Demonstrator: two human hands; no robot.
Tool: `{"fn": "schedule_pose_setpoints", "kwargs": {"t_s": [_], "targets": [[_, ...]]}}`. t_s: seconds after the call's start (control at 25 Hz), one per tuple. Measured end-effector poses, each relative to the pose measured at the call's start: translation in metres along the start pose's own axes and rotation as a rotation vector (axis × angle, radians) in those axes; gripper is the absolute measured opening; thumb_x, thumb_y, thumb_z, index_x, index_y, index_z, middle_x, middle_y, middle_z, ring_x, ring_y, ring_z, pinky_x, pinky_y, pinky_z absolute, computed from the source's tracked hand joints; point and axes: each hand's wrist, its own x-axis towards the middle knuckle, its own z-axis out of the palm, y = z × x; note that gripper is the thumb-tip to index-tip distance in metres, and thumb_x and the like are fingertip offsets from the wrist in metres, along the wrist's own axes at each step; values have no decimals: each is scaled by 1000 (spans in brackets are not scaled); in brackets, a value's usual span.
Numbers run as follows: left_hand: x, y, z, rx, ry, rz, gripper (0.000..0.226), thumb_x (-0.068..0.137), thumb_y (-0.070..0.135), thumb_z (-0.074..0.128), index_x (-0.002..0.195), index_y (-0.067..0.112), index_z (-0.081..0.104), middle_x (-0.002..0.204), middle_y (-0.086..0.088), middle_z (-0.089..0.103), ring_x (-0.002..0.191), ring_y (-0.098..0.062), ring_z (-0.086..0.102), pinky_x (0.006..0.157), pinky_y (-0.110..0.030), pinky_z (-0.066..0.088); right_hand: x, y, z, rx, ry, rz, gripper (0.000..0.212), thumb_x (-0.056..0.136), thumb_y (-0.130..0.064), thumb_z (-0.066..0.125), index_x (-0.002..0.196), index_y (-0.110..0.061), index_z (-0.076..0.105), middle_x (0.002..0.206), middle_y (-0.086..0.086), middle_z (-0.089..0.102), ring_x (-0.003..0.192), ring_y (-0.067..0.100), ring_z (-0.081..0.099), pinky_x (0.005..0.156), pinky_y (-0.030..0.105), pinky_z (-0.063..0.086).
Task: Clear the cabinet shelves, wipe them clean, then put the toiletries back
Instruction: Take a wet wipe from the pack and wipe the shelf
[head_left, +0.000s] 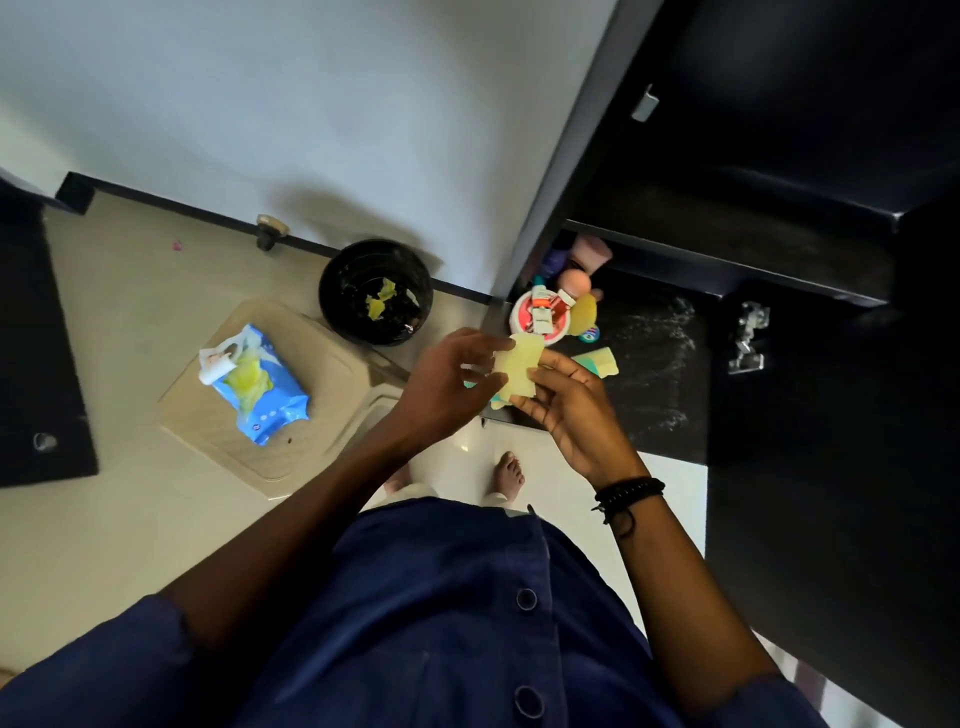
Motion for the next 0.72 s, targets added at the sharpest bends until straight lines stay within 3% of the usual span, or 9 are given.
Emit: {"fn": "schedule_pose_setpoints", "kwargs": {"t_s": [0.16,0.32,0.44,0.52,0.6,0.72], "targets": [[12,12,28,56,-22,32,39,80,13,72,119,14,64,115,-3,64,92,-10,66,81,-29,58,-6,-6,-28,121,-3,8,24,92,-2,53,113,-12,63,111,8,70,102,21,68,91,35,54],[19,32,50,136,-68,82,41,81,11,70,121,12,63,118,-5,63,95,-16,66,85,-24,55,-2,-10,-54,96,86,-19,24,87,-2,63,109,-10,64,105,6,72,99,20,68,86,31,57],[20,48,64,295,-61,178,45,85,15,66,130,17,56,133,-1,56,112,-18,59,88,-19,44,15,-10,-87,80,279,-52,29,87,-3,63,116,-6,61,105,7,69,93,18,67,72,23,57],[23,57,71,385,-42,261,49,89,17,62,136,19,49,144,0,46,125,-20,51,93,-24,43,33,-8,-118,51,461,-77,36,86,-3,64,121,-3,57,109,10,65,94,20,64,65,21,55],[30,66,76,490,-29,371,57,91,20,56,144,21,37,154,-1,30,139,-23,35,101,-30,40,52,-11,-148,-54,635,-119,34,85,-2,65,118,-2,58,106,10,63,97,23,63,68,23,53],[54,79,83,761,14,572,68,89,19,55,150,18,24,159,-12,14,147,-30,11,116,-47,25,74,-21,-183,-545,867,-274,28,86,-8,62,114,-3,64,104,13,68,98,28,64,81,30,50]]}}
